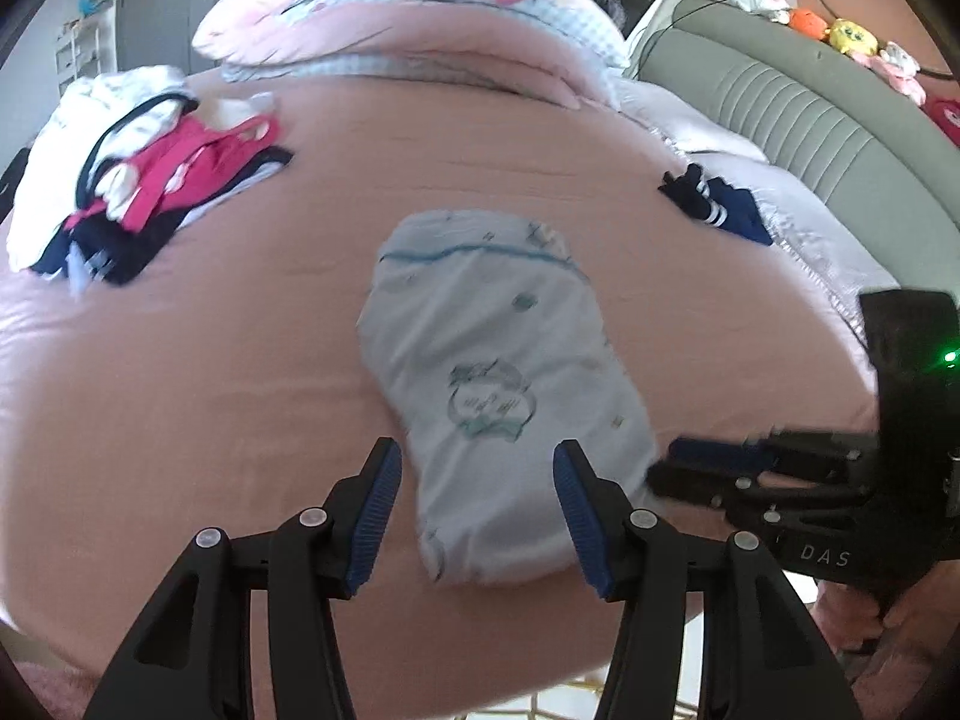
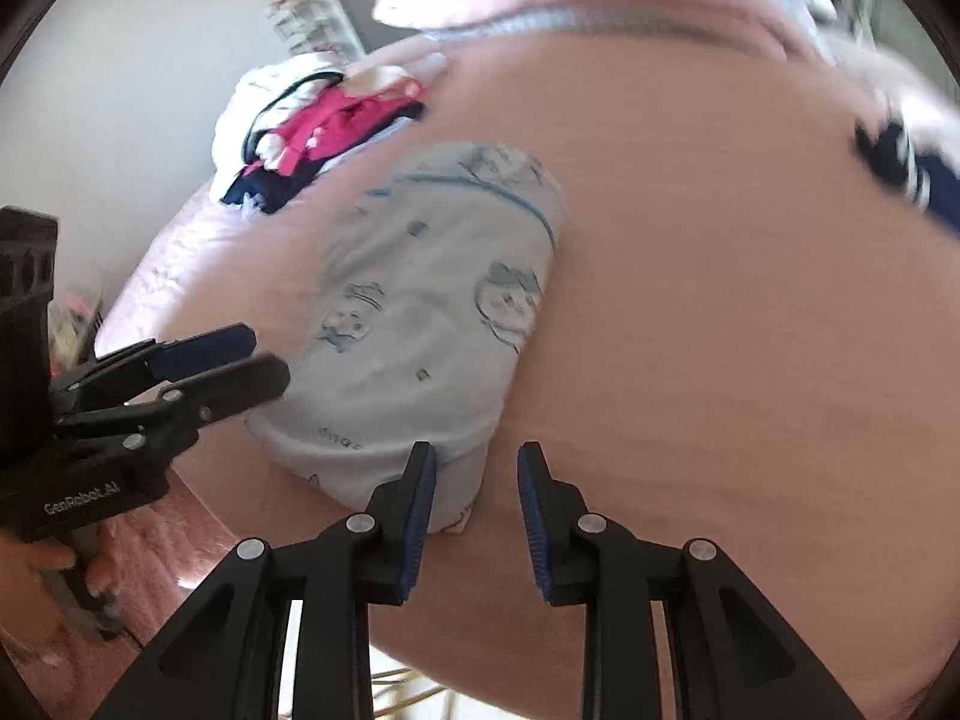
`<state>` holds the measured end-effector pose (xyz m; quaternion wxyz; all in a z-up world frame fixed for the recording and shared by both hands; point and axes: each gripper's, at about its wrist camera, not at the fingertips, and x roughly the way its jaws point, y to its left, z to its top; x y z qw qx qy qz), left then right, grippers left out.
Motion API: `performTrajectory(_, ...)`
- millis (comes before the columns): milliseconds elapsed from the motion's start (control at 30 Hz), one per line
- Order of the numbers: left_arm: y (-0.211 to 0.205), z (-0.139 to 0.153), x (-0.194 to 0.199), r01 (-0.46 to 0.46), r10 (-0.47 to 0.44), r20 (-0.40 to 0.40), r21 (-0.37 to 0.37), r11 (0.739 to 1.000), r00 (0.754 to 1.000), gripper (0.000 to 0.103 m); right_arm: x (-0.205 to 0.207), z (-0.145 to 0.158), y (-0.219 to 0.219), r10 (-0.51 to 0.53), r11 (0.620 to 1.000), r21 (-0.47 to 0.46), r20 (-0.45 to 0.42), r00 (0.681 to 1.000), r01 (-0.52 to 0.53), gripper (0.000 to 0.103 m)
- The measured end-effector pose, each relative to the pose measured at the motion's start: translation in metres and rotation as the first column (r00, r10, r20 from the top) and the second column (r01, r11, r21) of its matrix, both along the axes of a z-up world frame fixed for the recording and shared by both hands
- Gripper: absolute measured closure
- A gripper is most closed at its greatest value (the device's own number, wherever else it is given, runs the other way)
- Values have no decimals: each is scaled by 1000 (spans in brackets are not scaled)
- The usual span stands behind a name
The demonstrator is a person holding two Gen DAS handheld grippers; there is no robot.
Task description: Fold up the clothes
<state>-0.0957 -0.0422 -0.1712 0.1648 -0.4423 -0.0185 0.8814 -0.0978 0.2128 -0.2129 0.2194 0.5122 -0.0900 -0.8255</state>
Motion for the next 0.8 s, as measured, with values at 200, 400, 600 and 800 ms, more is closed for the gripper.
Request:
performTrajectory(200, 22, 0, 5, 47, -53, 68, 87, 995, 996, 54, -24, 0, 21, -49, 998, 44, 19, 999, 48, 76)
performTrajectory(400, 24, -12, 36, -94, 47, 211, 220, 971, 976, 78, -93, 3, 28, 84, 996, -23, 78, 993, -82, 75)
performTrajectory(600, 38, -32, 35, -132, 48, 284, 286, 949, 958, 78, -122, -2, 20, 127, 989, -81, 21, 992, -125, 75)
performTrajectory(800, 21, -43, 33, -237, 121, 326, 344, 908, 937, 74, -146, 23, -1, 158, 982, -77, -150, 976, -171, 40)
